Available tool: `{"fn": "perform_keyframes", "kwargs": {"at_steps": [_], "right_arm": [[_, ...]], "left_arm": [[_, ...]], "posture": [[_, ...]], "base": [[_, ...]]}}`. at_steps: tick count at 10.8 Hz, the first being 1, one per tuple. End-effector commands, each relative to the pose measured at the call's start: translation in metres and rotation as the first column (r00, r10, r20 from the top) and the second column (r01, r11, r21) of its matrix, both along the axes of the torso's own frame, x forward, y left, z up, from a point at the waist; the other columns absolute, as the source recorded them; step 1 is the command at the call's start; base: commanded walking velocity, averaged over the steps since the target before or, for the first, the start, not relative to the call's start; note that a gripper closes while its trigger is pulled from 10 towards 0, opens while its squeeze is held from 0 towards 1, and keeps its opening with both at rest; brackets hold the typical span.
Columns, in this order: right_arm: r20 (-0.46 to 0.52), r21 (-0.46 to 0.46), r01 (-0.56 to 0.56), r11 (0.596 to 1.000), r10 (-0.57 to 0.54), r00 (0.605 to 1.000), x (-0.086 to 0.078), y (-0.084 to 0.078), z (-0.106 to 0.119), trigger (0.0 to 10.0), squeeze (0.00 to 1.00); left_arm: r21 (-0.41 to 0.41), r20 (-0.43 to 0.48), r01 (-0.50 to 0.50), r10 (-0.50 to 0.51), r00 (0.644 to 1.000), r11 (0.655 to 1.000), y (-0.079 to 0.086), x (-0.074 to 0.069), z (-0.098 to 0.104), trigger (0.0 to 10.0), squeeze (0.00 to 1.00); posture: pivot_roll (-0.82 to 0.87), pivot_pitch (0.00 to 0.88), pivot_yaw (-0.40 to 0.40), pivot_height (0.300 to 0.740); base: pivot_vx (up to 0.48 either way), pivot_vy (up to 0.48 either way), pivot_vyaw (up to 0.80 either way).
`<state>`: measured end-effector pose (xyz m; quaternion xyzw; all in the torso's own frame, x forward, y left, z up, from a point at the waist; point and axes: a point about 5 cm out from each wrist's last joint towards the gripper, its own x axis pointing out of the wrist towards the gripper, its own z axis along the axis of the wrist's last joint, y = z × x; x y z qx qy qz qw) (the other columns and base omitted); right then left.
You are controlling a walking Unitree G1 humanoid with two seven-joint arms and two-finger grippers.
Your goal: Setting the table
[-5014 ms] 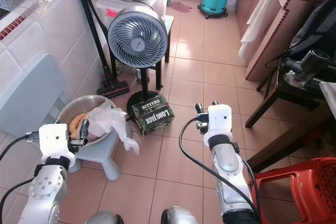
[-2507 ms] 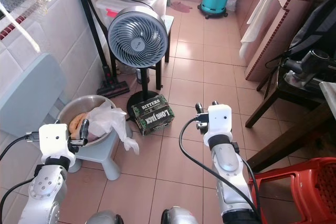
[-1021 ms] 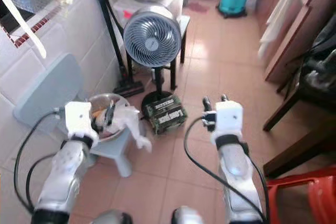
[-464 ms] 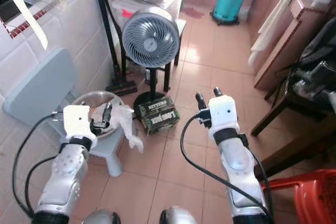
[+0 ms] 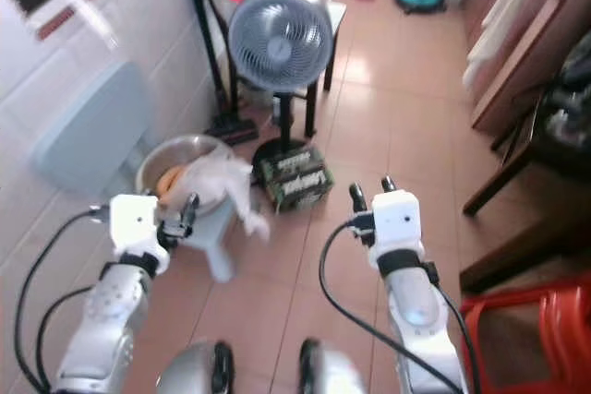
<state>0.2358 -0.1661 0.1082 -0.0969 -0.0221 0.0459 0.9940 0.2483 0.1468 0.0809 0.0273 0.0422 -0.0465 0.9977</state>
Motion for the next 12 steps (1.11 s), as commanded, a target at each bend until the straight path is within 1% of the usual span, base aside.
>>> {"fn": "perform_keyframes", "kwargs": {"at_steps": [1, 2, 3, 5, 8, 9, 10, 11, 12], "right_arm": [[-0.001, -0.009, 0.017, 1.0, -0.017, 1.0, -0.001, -0.003, 0.001, 10.0, 0.0], [0.0, -0.01, 0.026, 1.0, -0.026, 1.0, 0.0, -0.005, 0.002, 10.0, 0.0], [-0.001, -0.008, 0.038, 0.999, -0.038, 0.999, 0.0, -0.007, 0.002, 10.0, 0.0], [-0.002, -0.002, 0.044, 0.999, -0.044, 0.999, 0.001, -0.005, 0.002, 10.0, 0.0], [-0.008, 0.004, 0.054, 0.999, -0.054, 0.998, 0.0, -0.003, 0.001, 10.0, 0.0], [-0.014, 0.005, 0.055, 0.998, -0.055, 0.998, -0.001, -0.003, 0.0, 10.0, 0.0], [-0.022, 0.003, 0.054, 0.999, -0.054, 0.998, -0.003, -0.003, -0.002, 10.0, 0.0], [-0.034, 0.003, 0.056, 0.998, -0.056, 0.998, -0.006, -0.003, -0.006, 10.0, 0.0], [-0.036, 0.003, 0.056, 0.998, -0.056, 0.998, -0.006, -0.004, -0.008, 10.0, 0.0]], "left_arm": [[-0.003, -0.017, 0.014, -0.014, 1.0, 1.0, 0.0, -0.001, -0.001, 10.0, 0.0], [-0.004, -0.016, 0.016, -0.016, 1.0, 1.0, 0.001, 0.001, 0.0, 10.0, 0.0], [0.001, -0.007, 0.014, -0.014, 1.0, 1.0, 0.003, 0.005, 0.004, 10.0, 0.0], [-0.018, -0.013, 0.016, -0.016, 1.0, 1.0, 0.006, 0.008, 0.006, 10.0, 0.0], [-0.032, -0.025, 0.019, -0.019, 1.0, 0.999, 0.008, 0.009, 0.005, 10.0, 0.0], [-0.043, -0.016, 0.026, -0.026, 1.0, 0.999, 0.007, 0.009, 0.006, 10.0, 0.0], [-0.056, -0.025, 0.012, -0.014, 1.0, 0.998, 0.008, 0.006, 0.005, 10.0, 0.0], [-0.072, -0.037, 0.009, -0.012, 0.999, 0.997, 0.008, 0.001, -0.001, 10.0, 0.0], [-0.045, -0.032, 0.017, -0.018, 0.999, 0.999, 0.006, -0.001, -0.003, 10.0, 0.0]], "posture": [[-0.04, 0.139, 0.025, 0.74], [-0.04, 0.137, 0.029, 0.74], [-0.04, 0.135, 0.032, 0.74], [-0.04, 0.131, 0.04, 0.74], [-0.04, 0.139, 0.047, 0.74], [-0.03, 0.147, 0.043, 0.74], [-0.03, 0.144, 0.043, 0.74], [-0.03, 0.133, 0.041, 0.74], [-0.03, 0.118, 0.034, 0.74]], "base": [[-0.319, 0.0, 0.0], [-0.244, 0.0, 0.0], [0.0, 0.0, 0.0], [0.0, 0.0, 0.0], [0.0, 0.48, -0.8], [0.0, 0.48, -0.8], [0.0, 0.48, -0.8], [0.0, 0.0, -0.8], [0.0, 0.0, -0.8]]}}
